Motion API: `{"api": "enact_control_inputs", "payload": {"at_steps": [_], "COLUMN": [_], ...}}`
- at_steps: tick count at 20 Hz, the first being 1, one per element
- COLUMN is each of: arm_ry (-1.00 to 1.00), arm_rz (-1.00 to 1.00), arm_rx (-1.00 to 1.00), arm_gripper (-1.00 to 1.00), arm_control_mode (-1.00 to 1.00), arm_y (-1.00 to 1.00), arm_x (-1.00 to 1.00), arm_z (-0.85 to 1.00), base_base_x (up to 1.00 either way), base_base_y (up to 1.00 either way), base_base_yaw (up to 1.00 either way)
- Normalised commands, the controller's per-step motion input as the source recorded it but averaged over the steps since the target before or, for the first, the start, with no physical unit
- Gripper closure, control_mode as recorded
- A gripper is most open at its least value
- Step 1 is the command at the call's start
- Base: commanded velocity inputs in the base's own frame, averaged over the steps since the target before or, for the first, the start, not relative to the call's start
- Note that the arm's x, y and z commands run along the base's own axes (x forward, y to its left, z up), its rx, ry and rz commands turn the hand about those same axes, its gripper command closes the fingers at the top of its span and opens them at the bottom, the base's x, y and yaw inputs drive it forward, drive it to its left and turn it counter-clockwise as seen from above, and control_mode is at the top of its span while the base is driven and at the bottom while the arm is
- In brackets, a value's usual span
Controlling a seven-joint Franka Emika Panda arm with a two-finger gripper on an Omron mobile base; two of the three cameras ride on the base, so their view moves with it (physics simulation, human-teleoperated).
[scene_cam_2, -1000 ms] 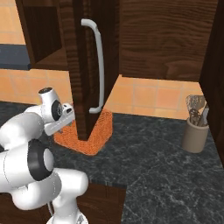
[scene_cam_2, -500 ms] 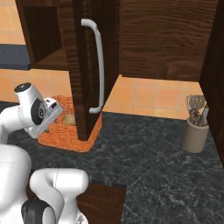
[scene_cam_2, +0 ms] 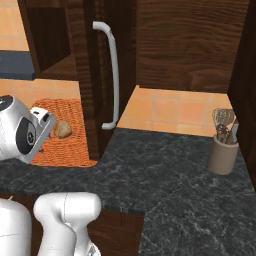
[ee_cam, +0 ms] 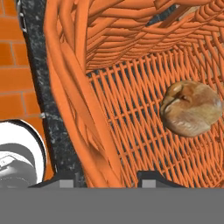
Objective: Open the cabinet, pick up the bread from the cabinet and place it in the basket. Then move the basket to the dining counter.
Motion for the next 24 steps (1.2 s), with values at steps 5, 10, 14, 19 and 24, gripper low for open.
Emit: {"api": "enact_control_inputs", "payload": {"at_steps": [5,10,14,19,24], "arm_ry": [0.00,0.00,0.00,0.00,0.00], "arm_rz": [0.02,0.00,0.00,0.00,0.00], "arm_rx": [0.00,0.00,0.01,0.00,0.00], "arm_gripper": [1.00,1.00,1.00,1.00,1.00], "arm_control_mode": [-1.00,-1.00,-1.00,1.00,1.00], "arm_y": [0.00,0.00,0.07,0.13,0.00], "arm_x": [0.01,0.00,-0.24,-0.20,0.00], "arm_z": [0.00,0.00,0.00,0.00,0.00], "base_base_x": [0.00,0.00,0.00,-0.75,-0.47], "base_base_y": [0.00,0.00,0.00,0.80,1.00], "base_base_yaw": [0.00,0.00,0.00,0.01,0.39]}}
